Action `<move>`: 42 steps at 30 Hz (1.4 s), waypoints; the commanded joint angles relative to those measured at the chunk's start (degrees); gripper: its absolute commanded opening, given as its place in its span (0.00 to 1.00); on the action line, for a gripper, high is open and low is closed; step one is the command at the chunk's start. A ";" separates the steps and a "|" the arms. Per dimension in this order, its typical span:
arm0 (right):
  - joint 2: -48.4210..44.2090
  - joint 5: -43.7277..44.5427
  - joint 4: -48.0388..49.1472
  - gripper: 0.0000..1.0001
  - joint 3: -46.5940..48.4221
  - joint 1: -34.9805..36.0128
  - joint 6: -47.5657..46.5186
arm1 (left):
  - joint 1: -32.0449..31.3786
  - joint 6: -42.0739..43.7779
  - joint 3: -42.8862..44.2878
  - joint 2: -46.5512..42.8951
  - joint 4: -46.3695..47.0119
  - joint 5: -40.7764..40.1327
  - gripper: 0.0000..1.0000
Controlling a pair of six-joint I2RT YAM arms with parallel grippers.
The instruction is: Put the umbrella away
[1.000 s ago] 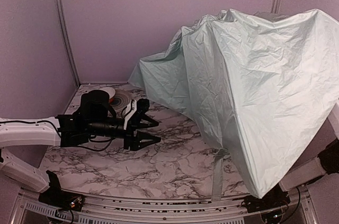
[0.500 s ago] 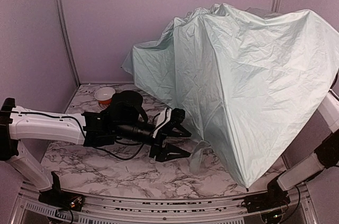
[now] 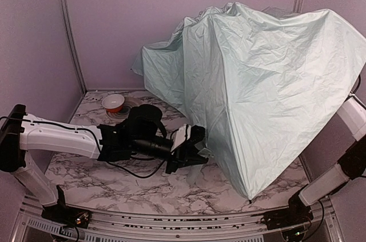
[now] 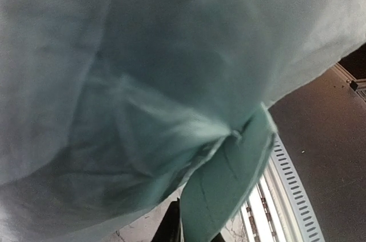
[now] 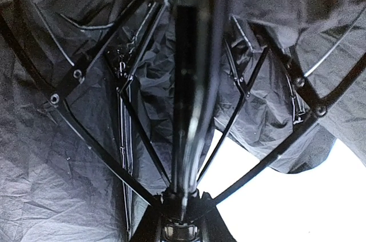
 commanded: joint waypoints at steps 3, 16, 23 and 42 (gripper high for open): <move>-1.68 3.01 -2.07 0.00 3.27 0.46 -3.53 | 1.21 -1.05 -2.57 -2.85 2.00 -1.88 0.00; -1.64 5.25 -20.58 0.00 8.24 7.41 -8.46 | 10.13 3.32 -9.17 -4.62 1.90 -9.30 0.00; -1.06 15.03 -30.59 0.00 7.11 11.00 -8.17 | 13.57 6.31 -7.73 0.41 2.25 -10.58 0.00; 0.82 21.66 -17.09 0.00 2.44 15.31 -3.39 | 13.65 3.63 -7.46 8.22 2.11 -7.96 0.00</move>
